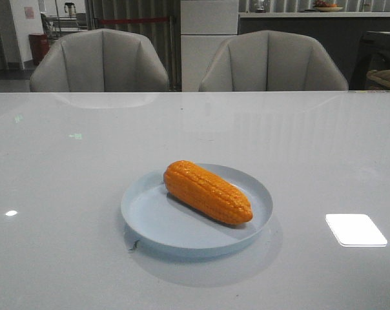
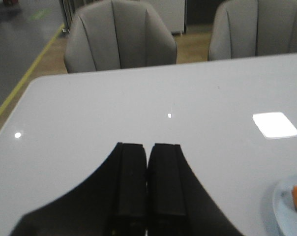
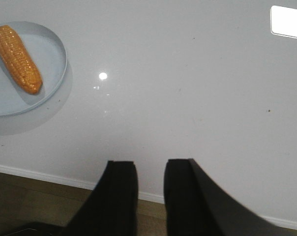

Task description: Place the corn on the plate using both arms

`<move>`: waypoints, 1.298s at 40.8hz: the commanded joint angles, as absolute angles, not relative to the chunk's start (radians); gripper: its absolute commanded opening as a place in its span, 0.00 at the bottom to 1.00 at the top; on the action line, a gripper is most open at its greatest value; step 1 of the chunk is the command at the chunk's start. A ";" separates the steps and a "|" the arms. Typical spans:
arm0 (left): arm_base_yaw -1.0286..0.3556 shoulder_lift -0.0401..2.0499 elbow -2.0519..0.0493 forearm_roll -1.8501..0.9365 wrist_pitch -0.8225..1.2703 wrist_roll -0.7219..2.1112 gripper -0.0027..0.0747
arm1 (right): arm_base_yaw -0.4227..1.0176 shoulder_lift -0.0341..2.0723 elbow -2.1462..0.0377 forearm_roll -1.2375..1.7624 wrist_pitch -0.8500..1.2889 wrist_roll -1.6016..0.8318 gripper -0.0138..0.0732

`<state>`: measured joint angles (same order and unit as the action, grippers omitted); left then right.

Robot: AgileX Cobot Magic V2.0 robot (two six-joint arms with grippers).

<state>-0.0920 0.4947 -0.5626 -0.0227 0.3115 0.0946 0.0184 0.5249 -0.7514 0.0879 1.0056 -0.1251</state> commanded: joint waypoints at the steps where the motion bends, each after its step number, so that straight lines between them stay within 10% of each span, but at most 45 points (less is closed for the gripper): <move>1: -0.058 0.435 -0.488 -0.058 0.045 0.109 0.16 | 0.011 0.531 -0.777 0.093 0.943 -0.124 0.48; 24: -0.044 0.023 0.047 -0.058 -0.195 0.109 0.16 | 0.011 0.531 -0.777 0.093 0.943 -0.124 0.48; 53: -0.044 -0.021 0.044 -0.058 -0.036 0.109 0.16 | 0.011 0.531 -0.777 0.093 0.946 -0.124 0.48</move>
